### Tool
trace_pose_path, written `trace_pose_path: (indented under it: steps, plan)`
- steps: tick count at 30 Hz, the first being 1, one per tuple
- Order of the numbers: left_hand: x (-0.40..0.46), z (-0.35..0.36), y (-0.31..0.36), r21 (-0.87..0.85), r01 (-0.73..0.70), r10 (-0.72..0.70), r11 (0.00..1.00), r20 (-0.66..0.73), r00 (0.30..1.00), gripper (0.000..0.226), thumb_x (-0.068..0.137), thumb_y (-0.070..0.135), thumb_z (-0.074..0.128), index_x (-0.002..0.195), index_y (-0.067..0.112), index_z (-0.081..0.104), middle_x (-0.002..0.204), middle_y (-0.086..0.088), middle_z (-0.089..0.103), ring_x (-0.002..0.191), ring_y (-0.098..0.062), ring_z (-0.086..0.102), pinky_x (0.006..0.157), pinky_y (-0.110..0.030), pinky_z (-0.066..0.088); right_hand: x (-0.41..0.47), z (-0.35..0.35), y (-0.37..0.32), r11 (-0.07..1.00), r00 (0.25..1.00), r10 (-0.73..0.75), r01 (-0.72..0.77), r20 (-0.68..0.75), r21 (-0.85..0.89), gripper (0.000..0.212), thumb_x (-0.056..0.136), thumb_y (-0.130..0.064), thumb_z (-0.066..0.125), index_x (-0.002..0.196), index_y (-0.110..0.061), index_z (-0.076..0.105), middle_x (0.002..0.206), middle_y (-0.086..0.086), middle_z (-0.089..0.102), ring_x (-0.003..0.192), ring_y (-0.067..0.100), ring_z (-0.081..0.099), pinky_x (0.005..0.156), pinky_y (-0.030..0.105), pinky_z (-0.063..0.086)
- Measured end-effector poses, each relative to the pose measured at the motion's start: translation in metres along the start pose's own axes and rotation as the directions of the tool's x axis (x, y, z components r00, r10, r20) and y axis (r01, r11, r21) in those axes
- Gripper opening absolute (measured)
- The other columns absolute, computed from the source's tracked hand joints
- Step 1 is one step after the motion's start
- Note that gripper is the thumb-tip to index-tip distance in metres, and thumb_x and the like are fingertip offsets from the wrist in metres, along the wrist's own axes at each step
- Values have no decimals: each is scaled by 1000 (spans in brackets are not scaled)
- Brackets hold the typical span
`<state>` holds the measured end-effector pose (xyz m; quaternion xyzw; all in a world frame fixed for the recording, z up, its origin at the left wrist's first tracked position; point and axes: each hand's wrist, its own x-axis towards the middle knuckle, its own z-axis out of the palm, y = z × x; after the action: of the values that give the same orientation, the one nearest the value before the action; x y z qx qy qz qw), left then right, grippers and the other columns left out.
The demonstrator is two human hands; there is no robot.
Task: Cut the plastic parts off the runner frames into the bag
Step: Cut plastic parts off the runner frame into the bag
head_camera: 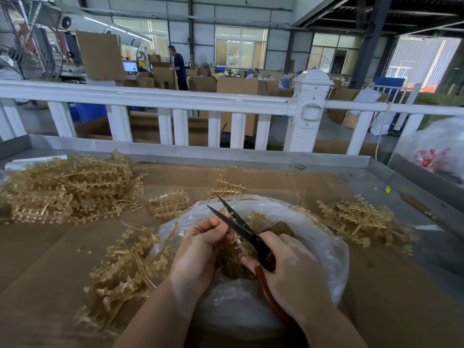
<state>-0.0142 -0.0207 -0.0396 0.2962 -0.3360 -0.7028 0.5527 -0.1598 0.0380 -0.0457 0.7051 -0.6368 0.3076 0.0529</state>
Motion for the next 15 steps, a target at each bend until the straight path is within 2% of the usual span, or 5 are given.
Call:
trace_pose_path:
  steps: [3,7,9,11,15]
  plan:
    - [-1,0,1,21,7,-8,1000,35,999,7,73,0,58,78,0,63,68,-10,66,60,-17,62,57,-22,55,0,-1,-1,1000,1000,-4,4,-11,-14,30,78,-56,61,93,-30,61,74,-13,55,72,6,48,64,18,36]
    - [-1,1,-1,61,13,-15,998,29,999,5,77,-3,57,78,1,58,66,-8,63,60,-15,56,60,-20,53,0,0,-1,999,1000,5,-5,-5,-43,22,82,-40,66,101,-28,62,80,-8,60,79,12,57,69,23,45]
    - [-1,1,-1,67,10,-12,998,30,999,5,72,0,59,74,4,56,62,-6,61,56,-13,54,58,-18,52,-1,1,0,999,1000,9,-10,-17,-46,23,81,-32,68,102,-26,64,80,-6,62,79,15,59,70,26,48]
    - [-2,1,-1,72,3,-6,997,43,999,4,69,3,60,69,5,57,61,-6,59,55,-13,54,58,-18,51,-1,1,-1,999,999,11,-12,-37,-38,22,80,-29,69,102,-23,65,78,-5,63,75,16,61,68,26,49]
    - [-4,1,0,83,-7,1,997,77,997,8,71,6,60,65,8,66,61,-6,56,55,-12,52,57,-18,49,0,1,-3,999,995,-2,-1,-97,-34,18,79,-28,73,94,-21,67,68,-6,61,62,11,59,59,18,43]
